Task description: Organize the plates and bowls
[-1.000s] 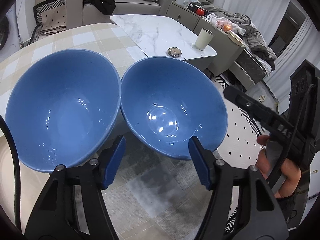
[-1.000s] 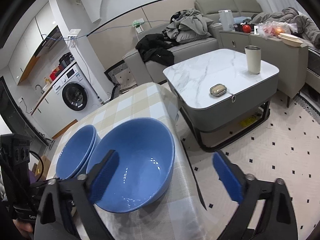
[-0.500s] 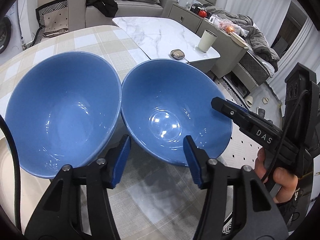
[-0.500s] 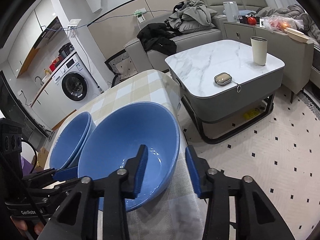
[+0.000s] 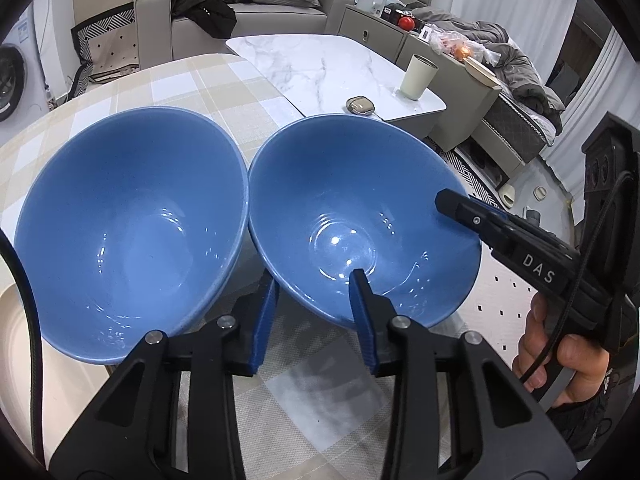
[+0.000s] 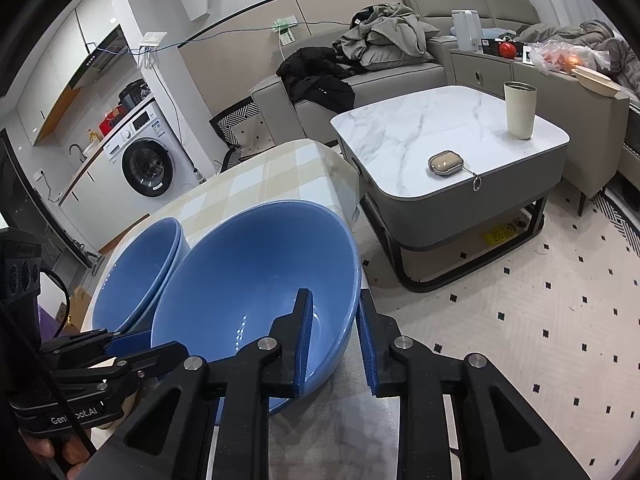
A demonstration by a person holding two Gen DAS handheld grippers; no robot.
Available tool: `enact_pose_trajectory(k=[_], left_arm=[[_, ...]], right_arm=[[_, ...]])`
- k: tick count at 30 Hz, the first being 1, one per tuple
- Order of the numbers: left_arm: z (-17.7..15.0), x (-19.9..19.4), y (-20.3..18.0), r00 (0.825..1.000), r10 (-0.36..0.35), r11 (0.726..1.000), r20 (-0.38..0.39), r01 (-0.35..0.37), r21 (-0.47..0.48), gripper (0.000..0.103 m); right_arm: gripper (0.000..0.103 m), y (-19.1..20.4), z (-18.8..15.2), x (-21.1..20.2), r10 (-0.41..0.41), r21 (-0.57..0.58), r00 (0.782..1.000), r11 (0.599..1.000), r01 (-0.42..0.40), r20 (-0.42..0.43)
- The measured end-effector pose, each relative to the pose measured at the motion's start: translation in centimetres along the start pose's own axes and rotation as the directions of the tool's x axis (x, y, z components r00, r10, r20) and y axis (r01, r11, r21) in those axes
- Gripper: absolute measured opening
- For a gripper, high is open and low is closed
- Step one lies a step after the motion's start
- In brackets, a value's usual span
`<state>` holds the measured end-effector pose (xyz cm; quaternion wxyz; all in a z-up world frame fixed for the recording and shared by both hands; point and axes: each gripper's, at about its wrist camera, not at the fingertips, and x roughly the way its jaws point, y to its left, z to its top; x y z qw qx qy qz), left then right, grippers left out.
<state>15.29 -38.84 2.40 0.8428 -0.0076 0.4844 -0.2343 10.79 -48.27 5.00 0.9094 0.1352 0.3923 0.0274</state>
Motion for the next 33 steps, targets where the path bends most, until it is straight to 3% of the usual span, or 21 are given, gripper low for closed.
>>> enact_pose_trajectory(k=[15,33], left_arm=[[0.0,-1.1,-0.4,1.0,-0.017,1.0,0.023,0.017,0.016,0.033],[0.1,-6.6,-1.1,0.993,-0.02,0.999,0.113,0.014,0.046,0.033]], right_arm=[[0.024,0.7,0.3,-1.6,-0.025,-0.022,0.999,0.999,0.025,0.034],[0.024,2.2,0.9,-5.4,0.005,-0.054,0.992,0.999,0.001,0.124]])
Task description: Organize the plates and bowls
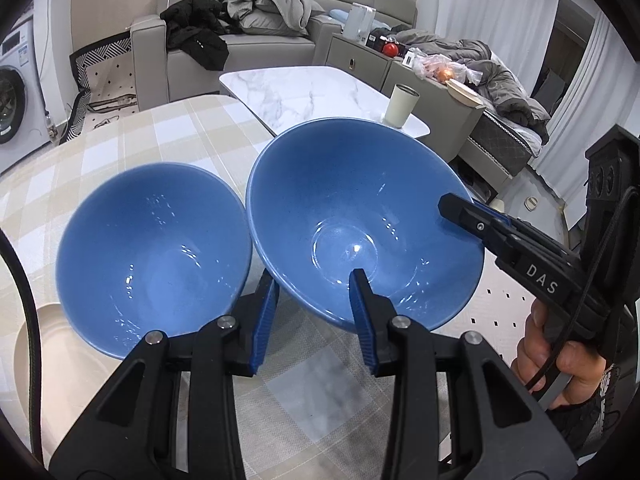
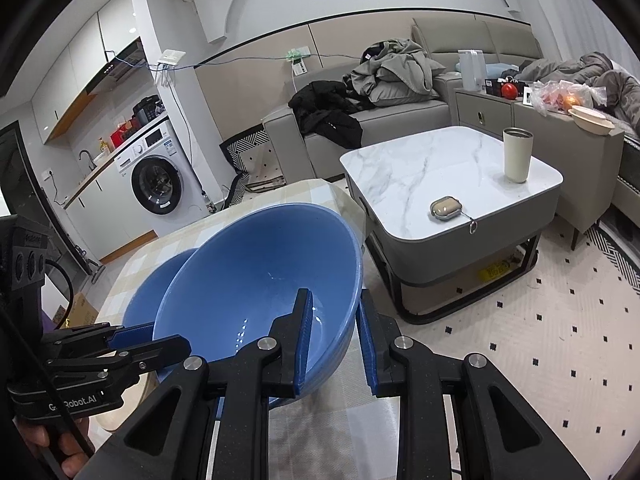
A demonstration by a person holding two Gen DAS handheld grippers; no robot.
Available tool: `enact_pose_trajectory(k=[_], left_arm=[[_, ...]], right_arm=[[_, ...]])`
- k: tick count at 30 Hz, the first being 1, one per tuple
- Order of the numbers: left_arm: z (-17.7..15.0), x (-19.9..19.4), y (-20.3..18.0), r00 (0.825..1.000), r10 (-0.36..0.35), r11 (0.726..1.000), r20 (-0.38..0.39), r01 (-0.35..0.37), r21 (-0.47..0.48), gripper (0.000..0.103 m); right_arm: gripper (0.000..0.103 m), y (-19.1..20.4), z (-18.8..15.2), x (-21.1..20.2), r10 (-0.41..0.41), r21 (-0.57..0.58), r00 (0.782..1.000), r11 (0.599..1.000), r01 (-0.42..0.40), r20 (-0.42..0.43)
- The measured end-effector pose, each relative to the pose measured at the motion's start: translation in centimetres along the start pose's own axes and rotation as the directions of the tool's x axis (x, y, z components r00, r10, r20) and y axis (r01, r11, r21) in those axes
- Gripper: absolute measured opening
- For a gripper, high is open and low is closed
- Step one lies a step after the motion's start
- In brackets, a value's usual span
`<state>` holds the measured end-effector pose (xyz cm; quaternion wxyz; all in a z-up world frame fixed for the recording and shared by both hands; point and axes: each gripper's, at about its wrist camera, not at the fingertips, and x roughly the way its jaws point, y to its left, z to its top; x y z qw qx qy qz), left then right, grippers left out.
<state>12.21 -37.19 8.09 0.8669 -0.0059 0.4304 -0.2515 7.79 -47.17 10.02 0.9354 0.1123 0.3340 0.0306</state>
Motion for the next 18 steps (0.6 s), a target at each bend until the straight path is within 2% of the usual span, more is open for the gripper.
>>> enact_pose_trajectory(k=[18], left_arm=[[0.4,-5.9,1.9,0.997,0.014,1.0,0.073,-0.014,0.001,0.033]], right_arm=[[0.024,3.7,0.7,-2.3,0.069,-0.06,0.995,0.996,-0.065,0.068]])
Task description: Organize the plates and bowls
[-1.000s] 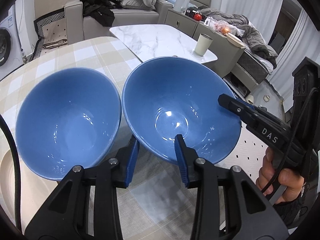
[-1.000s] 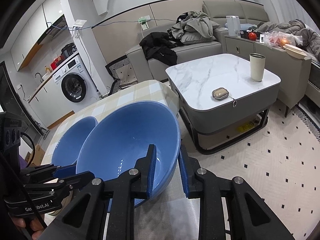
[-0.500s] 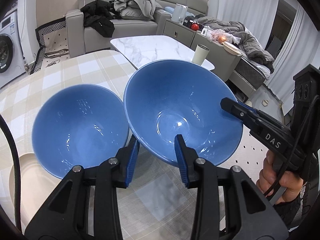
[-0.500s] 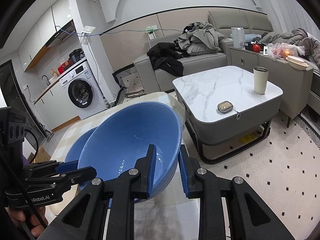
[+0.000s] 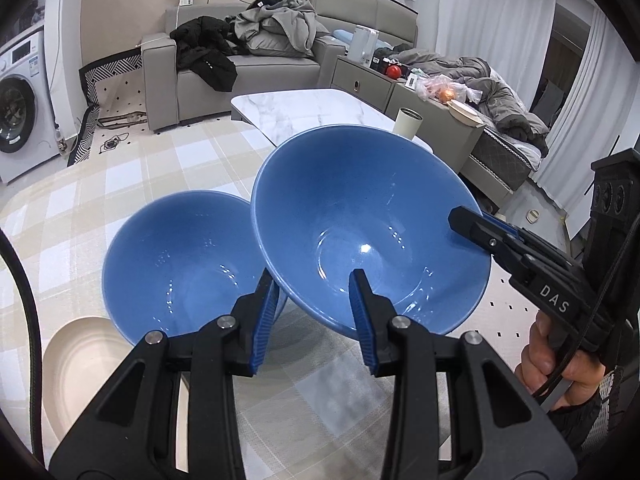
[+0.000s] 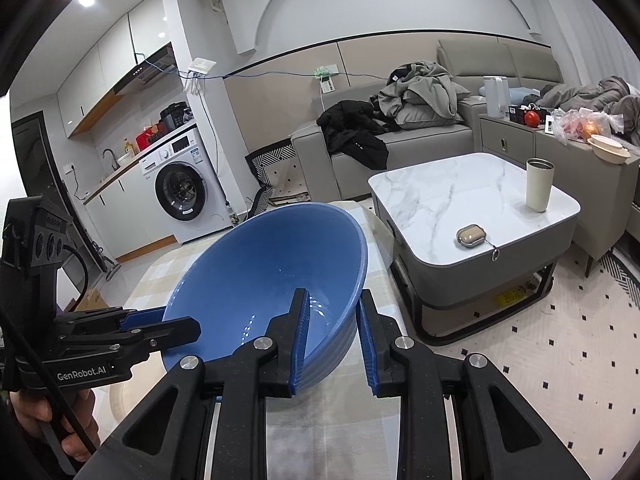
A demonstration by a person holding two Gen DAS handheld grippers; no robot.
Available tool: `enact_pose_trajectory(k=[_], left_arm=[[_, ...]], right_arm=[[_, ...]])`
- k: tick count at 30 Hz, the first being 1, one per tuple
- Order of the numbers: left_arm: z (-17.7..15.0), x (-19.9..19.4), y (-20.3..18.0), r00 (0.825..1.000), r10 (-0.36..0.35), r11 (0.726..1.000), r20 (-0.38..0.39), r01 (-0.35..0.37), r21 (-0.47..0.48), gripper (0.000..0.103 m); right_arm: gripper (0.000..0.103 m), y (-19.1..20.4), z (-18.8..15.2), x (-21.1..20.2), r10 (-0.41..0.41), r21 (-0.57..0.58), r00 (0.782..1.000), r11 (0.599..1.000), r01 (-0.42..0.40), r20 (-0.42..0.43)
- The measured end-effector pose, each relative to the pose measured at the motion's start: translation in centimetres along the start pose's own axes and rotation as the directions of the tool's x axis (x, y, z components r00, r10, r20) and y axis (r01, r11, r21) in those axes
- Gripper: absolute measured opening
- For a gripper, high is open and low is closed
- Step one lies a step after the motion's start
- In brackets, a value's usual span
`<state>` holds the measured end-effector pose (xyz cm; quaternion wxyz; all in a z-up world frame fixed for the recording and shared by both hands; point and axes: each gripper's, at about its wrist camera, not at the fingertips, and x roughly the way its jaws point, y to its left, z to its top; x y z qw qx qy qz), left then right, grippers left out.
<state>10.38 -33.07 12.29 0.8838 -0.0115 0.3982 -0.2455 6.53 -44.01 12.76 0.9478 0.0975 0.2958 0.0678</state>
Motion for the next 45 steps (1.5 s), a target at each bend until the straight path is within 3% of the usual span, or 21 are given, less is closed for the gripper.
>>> enact_pose_trajectory(k=[45], left_arm=[[-0.4,-7.4,5.2,0.99,0.121,0.988,0.078,-0.112,-0.11,0.033]], right_arm=[[0.028,6.9,-1.1,4.4,0.132,-0.031,0.99,0.991,-0.131,0.057]])
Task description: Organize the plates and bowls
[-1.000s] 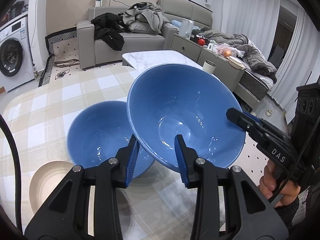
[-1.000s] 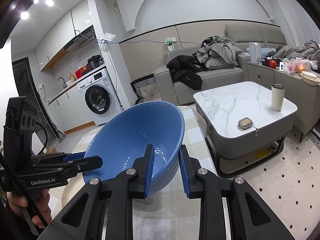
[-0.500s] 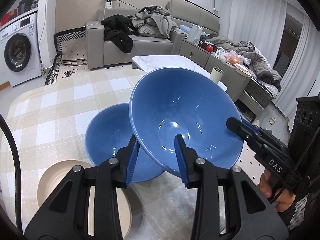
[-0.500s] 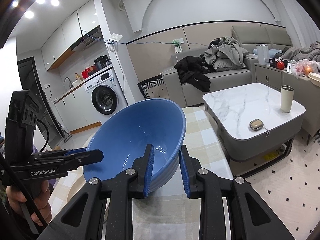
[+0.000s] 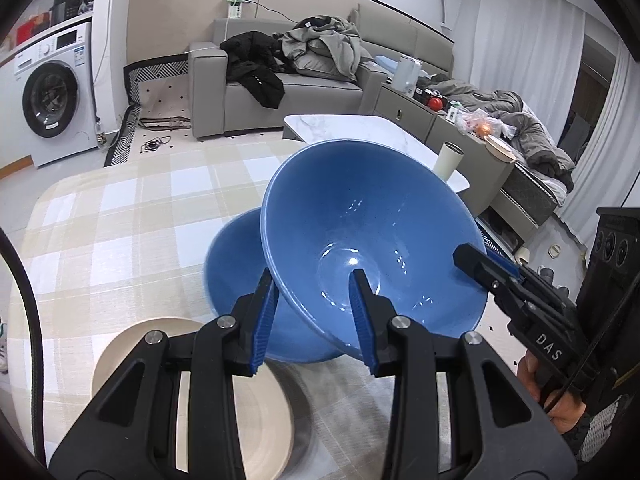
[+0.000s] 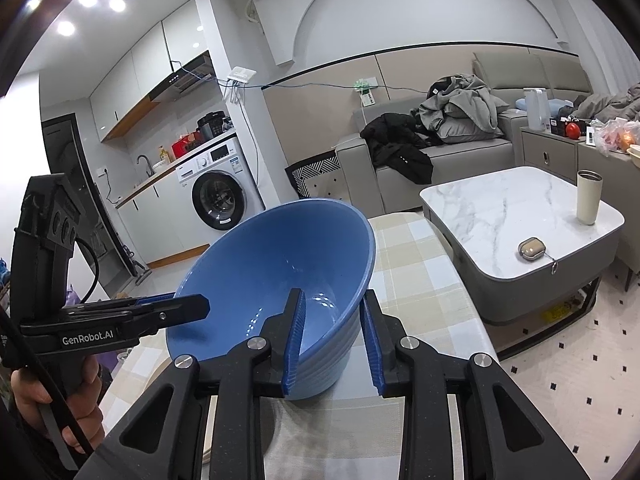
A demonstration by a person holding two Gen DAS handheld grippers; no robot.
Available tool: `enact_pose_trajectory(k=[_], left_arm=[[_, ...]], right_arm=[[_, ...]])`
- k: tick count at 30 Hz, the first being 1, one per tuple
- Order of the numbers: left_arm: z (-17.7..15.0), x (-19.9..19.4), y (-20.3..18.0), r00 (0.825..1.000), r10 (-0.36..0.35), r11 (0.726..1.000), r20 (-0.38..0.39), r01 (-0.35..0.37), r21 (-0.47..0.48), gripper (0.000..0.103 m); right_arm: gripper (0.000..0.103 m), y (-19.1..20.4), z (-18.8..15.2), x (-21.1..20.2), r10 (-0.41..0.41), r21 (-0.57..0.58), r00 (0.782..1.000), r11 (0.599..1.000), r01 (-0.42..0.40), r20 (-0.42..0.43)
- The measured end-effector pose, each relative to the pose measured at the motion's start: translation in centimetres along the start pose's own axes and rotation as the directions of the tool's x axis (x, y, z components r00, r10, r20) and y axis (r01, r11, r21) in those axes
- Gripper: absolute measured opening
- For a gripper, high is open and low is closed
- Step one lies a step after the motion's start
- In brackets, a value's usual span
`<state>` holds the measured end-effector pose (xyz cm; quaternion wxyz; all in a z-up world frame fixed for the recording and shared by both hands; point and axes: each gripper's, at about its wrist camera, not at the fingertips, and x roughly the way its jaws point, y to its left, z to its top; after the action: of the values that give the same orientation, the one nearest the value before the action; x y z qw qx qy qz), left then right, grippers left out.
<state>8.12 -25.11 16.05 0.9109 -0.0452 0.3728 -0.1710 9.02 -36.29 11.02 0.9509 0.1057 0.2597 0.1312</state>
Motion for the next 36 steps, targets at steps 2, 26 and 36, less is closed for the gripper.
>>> enact_pose_trajectory(k=[2,26,36], left_arm=[[0.0,-0.2,0.5,1.0,0.006,1.0,0.003,-0.006,-0.009,0.033],[-0.4,4.4,5.1,0.997,0.075,0.996,-0.034,-0.076,-0.047,0.033],[-0.9,6.5,6.1,0.992,0.113,0.993,-0.053,-0.115,-0.029,0.033]], right_arm=[[0.028,0.3,-0.2,0.5,0.003,0.0,1.0,1.0,-0.003,-0.006],[0.03,2.5,-2.6,5.6,-0.026,-0.053,0.995,0.998,0.021,-0.095],[0.034,2.8,-3.0,6.7,-0.032,-0.07,0.993,0.997,0.024,-0.115]])
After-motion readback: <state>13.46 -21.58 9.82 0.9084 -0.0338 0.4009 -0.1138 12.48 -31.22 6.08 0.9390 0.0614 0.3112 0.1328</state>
